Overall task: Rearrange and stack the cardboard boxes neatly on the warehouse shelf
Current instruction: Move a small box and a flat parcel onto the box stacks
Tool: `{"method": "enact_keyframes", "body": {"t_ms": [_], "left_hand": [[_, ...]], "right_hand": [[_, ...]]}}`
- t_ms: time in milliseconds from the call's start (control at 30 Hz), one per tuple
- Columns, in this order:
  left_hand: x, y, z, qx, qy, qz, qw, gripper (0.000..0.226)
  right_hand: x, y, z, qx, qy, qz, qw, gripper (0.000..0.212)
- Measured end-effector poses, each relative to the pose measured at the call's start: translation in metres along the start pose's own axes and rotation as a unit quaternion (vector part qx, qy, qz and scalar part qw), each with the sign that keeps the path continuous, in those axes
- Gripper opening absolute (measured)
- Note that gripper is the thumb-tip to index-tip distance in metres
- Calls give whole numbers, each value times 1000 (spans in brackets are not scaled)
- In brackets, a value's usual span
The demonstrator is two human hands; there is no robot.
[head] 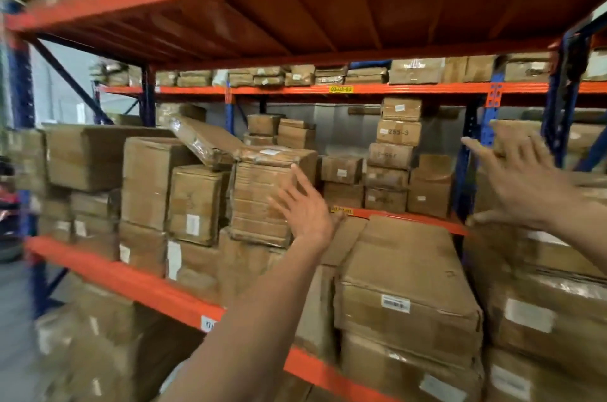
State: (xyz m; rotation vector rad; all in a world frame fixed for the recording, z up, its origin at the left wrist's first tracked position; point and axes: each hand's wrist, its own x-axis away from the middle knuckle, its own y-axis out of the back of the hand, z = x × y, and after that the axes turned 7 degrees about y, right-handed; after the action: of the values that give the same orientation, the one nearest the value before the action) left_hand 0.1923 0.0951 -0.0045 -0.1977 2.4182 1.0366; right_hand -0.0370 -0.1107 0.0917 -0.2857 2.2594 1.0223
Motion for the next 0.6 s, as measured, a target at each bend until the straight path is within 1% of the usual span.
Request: {"method": "enact_keyframes", "body": {"t_ms": [67, 133, 200, 233, 300, 333, 367, 433, 467, 600], "left_hand": [[-19, 6, 31, 59, 105, 19, 993, 148], [-38, 8, 62, 88, 154, 36, 984, 160], [-57, 1, 90, 89, 169, 47, 980, 166], [-64, -4, 101, 100, 173, 55, 978, 170], [-73, -15, 118, 128, 178, 71, 973, 178], [-74, -18, 124, 133, 170, 78, 973, 180], [-75, -22, 128, 129, 155, 82, 976, 180], [-73, -25, 133, 115, 125, 84, 982, 177], [-73, -25, 135, 112, 115, 86, 983, 174], [-77, -25, 140, 109, 91, 84, 986, 166]], "right_hand": [[-35, 7, 51, 40, 71, 29, 996, 153], [-67, 12, 102, 74, 137, 44, 987, 149], [-100, 16, 149, 103, 187, 44, 976, 143], [-116, 17, 170, 116, 206, 39, 971, 136], [-149, 17, 213, 136, 243, 21, 960, 115], [-165, 17, 234, 144, 262, 17, 954, 110], [-180, 15, 253, 157, 279, 16, 947, 114], [-205, 12, 287, 187, 311, 33, 931, 131], [-216, 12, 300, 199, 324, 40, 924, 136], [-244, 22, 325, 257, 369, 77, 890, 148]]}}
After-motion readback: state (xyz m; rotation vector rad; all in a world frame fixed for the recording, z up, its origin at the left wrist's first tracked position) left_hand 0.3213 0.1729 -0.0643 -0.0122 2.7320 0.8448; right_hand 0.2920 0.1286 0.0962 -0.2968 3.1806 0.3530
